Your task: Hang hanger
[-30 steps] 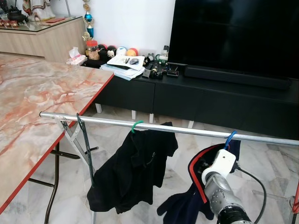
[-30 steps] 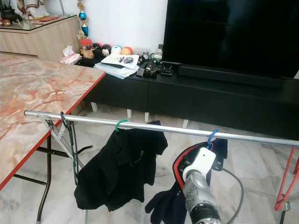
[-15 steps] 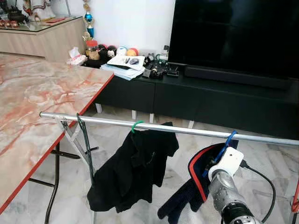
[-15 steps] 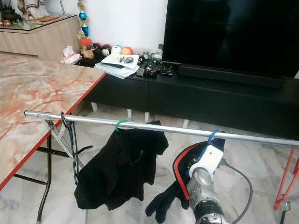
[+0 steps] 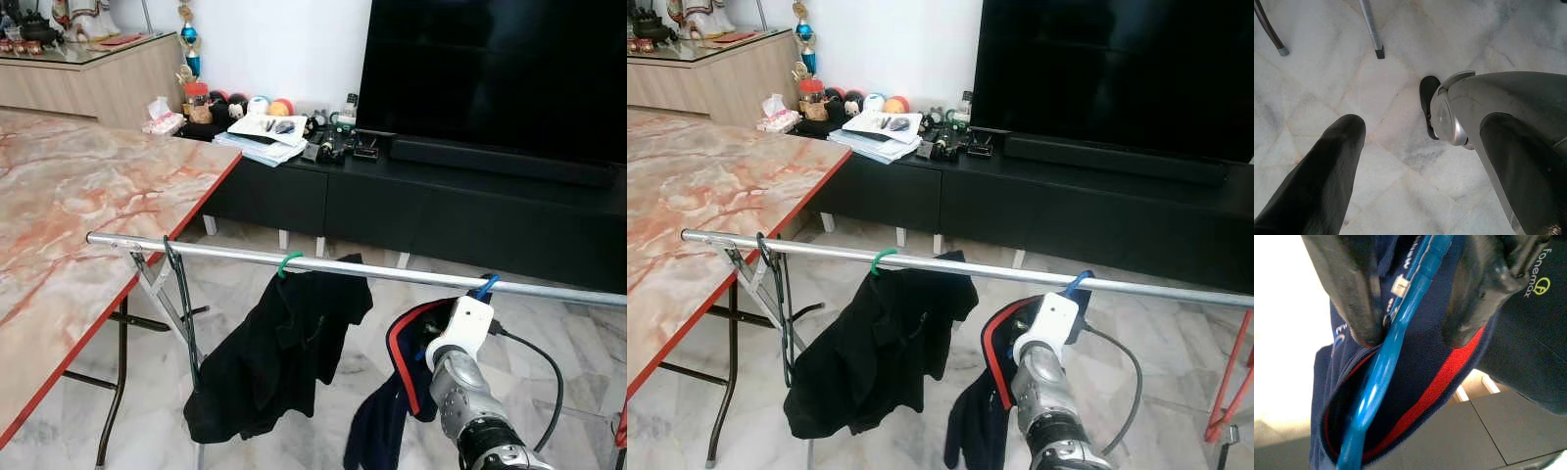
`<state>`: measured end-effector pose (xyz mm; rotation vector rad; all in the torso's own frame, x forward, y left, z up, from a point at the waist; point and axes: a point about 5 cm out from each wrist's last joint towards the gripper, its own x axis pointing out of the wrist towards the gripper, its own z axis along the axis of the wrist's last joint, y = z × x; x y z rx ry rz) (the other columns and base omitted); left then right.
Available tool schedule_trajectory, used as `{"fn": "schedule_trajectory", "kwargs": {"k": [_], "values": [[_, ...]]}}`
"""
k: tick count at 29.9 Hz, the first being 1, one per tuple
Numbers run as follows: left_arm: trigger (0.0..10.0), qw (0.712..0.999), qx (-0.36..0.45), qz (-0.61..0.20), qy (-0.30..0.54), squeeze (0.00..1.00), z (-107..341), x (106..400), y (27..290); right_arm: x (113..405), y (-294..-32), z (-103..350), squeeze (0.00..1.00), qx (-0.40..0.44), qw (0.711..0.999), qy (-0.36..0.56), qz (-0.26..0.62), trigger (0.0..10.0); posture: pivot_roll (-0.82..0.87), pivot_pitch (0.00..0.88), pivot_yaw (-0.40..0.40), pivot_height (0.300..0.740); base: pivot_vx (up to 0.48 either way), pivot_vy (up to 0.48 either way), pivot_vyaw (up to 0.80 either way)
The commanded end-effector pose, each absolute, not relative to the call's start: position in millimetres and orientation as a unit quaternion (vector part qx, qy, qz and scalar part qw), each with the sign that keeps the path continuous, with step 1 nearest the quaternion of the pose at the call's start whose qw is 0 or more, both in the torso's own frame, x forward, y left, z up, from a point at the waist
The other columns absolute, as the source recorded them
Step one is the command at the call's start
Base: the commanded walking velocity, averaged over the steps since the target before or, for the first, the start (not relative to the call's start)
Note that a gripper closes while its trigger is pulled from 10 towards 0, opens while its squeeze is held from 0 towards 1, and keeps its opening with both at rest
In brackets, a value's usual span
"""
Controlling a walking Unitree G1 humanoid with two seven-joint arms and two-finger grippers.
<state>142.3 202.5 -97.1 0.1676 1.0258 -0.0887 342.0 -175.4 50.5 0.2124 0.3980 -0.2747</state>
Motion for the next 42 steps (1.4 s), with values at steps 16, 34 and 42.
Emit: {"fn": "schedule_trajectory", "kwargs": {"k": [16, 34, 42], "values": [[10.0, 0.858, 0.07, -0.071, 0.504, 0.0, -102, 134, 190, 346, -170, 67, 0.0, 0.082, 0.984, 0.111, -0.11, 10.0, 0.2, 0.003, -0.014, 0.74, 0.0, 0.0, 0.0], [10.0, 0.858, 0.068, -0.074, 0.504, 0.0, -102, 134, 189, 335, -176, 55, 0.0, 0.075, 0.983, 0.115, -0.123, 10.0, 0.2, 0.005, -0.013, 0.74, 0.0, 0.0, 0.0], [10.0, 0.858, 0.068, -0.074, 0.504, 0.0, -102, 134, 190, 335, -167, 59, 0.09, 0.069, 0.989, 0.093, -0.093, 10.0, 0.2, 0.005, -0.013, 0.74, 0.0, 0.0, 0.0]]}}
